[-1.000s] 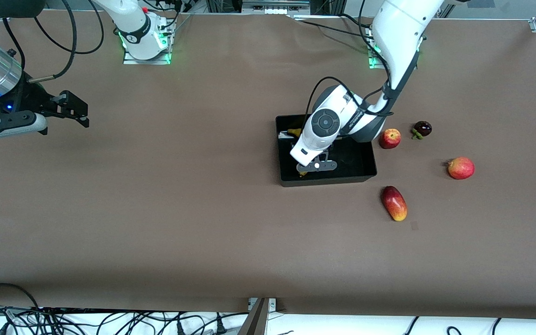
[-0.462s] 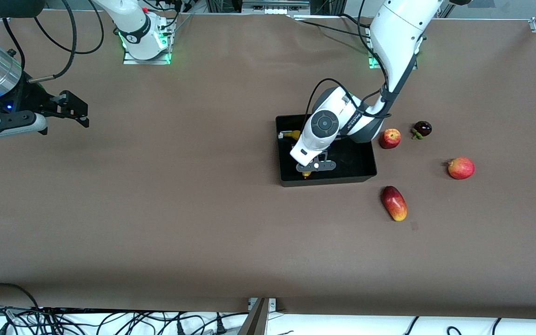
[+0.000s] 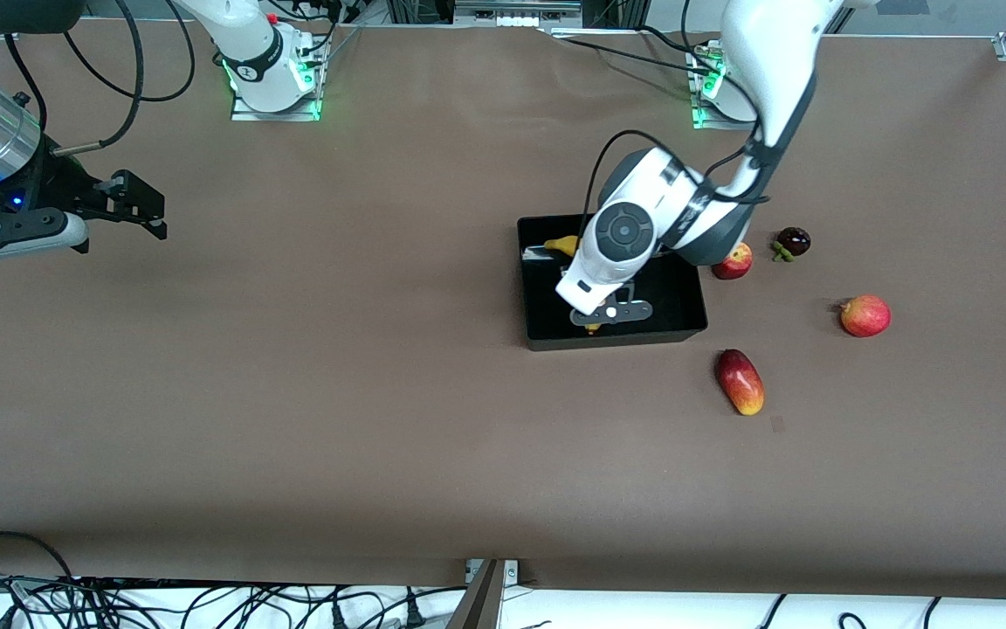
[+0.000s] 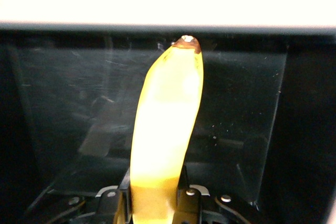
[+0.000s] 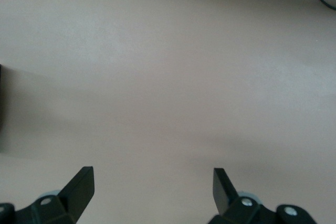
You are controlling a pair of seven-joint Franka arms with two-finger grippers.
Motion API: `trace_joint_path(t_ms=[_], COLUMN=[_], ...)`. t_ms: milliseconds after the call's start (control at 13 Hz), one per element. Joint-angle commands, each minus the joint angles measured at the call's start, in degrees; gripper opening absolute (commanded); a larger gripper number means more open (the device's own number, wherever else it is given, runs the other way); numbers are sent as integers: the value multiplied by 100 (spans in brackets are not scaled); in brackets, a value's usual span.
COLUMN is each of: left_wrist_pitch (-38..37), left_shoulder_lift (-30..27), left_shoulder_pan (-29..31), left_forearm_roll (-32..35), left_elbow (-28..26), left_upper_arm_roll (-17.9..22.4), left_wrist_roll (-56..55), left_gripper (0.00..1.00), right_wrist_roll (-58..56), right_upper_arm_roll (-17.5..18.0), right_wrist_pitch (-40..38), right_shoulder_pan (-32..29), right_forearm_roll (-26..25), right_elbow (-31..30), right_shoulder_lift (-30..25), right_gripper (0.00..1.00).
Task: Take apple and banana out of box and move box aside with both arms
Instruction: 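Lift the banana out and lower it beside the mango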
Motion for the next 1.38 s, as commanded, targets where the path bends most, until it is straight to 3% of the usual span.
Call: trace_joint_path(t_ms=[0,231,462,615,692,846,1154,1308], left_wrist_pitch=[-1063,-1744,-1779,-1465,-1245,-771,897,1391], left_shoulder_lift=[-89,-325,-414,-336,-309,-282,-212,-20], left_shoulder_pan=[79,403,782,870,931,1037,1125,1117], left_forearm_roll=[-94,-164,-103,-94,-103,-111,-164,-164], left_elbow=[627,858,788,665,482,60,-1082,-1164], left_upper_arm_roll=[247,765,1537,2266,2435,2515,2674,2674], left_wrist_roll=[704,2135,3857,4983,5249,5287,5313,5322], left_gripper=[0,0,0,0,0,0,0,0], right_wrist_roll=[-91,-91,-21,-46,-90,-91,-12,503], right_upper_arm_roll=[-2,-2,-2,-2,-2,51,86,95], right_wrist_pitch=[-55,-46,33,68,59,-63,-617,-416], right_shoulder_pan=[-35,-9,0,-18,0,113,867,1246], right_forearm_roll=[36,-25,-61,-9,1,-34,-8,97], right_elbow=[128,128,102,110,119,93,93,93], right_shoulder_lift=[60,139,235,262,305,306,420,542], right_gripper=[100,100,100,100,100,100,100,100])
